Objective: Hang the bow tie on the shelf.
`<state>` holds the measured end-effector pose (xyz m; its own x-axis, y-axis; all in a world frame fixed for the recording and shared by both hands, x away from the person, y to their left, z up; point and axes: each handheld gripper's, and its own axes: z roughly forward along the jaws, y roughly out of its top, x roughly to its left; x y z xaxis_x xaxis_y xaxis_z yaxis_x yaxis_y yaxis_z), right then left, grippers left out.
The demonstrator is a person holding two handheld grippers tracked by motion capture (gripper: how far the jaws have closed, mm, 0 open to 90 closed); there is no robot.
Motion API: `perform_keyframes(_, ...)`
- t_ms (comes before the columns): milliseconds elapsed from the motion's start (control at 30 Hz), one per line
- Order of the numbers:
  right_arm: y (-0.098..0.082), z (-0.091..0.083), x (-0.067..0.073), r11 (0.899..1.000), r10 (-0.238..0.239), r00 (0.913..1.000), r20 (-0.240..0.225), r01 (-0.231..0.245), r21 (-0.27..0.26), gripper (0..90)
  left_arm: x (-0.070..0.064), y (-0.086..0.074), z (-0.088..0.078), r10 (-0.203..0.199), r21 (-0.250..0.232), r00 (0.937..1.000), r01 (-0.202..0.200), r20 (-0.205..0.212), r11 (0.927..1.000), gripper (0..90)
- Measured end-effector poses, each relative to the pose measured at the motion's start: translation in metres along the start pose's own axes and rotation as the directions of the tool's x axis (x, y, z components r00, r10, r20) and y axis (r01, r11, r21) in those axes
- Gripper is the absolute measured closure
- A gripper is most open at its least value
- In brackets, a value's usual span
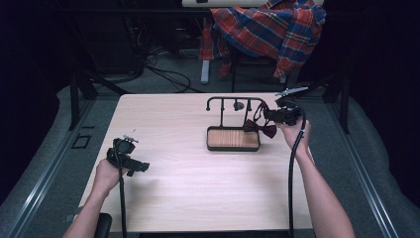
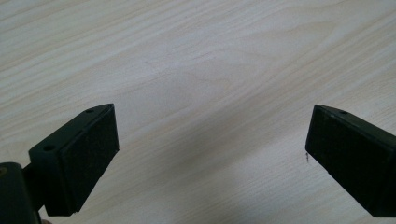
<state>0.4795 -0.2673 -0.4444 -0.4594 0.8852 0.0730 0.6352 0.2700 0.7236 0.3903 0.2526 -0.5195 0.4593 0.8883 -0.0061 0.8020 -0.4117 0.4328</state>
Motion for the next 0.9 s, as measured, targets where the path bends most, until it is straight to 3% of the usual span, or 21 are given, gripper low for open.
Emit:
perform_keyframes(100,0.0,-0.001,0.0,1.0,-0.007,1.0,0.001,0.007,-0.002,75.8,0.0,0.0,0.0,0.0,0.0,1.0,0.0,-0.001,1.0,2.6)
perform_keyframes(200,0.001,-0.001,0.002,1.0,-0.023,0.9997,0.007,0.023,0.009,87.5,0.0,0.0,0.0,0.001,0.001,1.0,-0.001,0.005,1.0,2.5)
perform_keyframes(400,0.002,0.0,0.002,0.999,-0.032,0.9993,0.019,0.032,0.008,87.0,0.0,0.001,0.0,0.004,0.002,1.0,-0.004,0.006,1.0,2.5)
perform_keyframes(567,0.001,-0.001,0.001,1.0,-0.026,0.9995,0.017,0.025,0.005,75.9,-0.001,0.001,0.0,0.005,0.004,1.0,-0.005,0.007,1.0,2.4)
perform_keyframes(667,0.001,-0.005,0.001,0.999,-0.035,0.9993,0.011,0.034,0.028,65.0,-0.001,0.0,0.0,0.004,0.005,1.0,-0.004,0.007,1.0,2.5)
perform_keyframes(900,-0.001,-0.012,0.002,0.996,-0.054,0.9985,0.006,0.054,0.067,52.5,-0.002,0.001,0.0,0.006,0.008,1.0,-0.006,0.008,1.0,2.5)
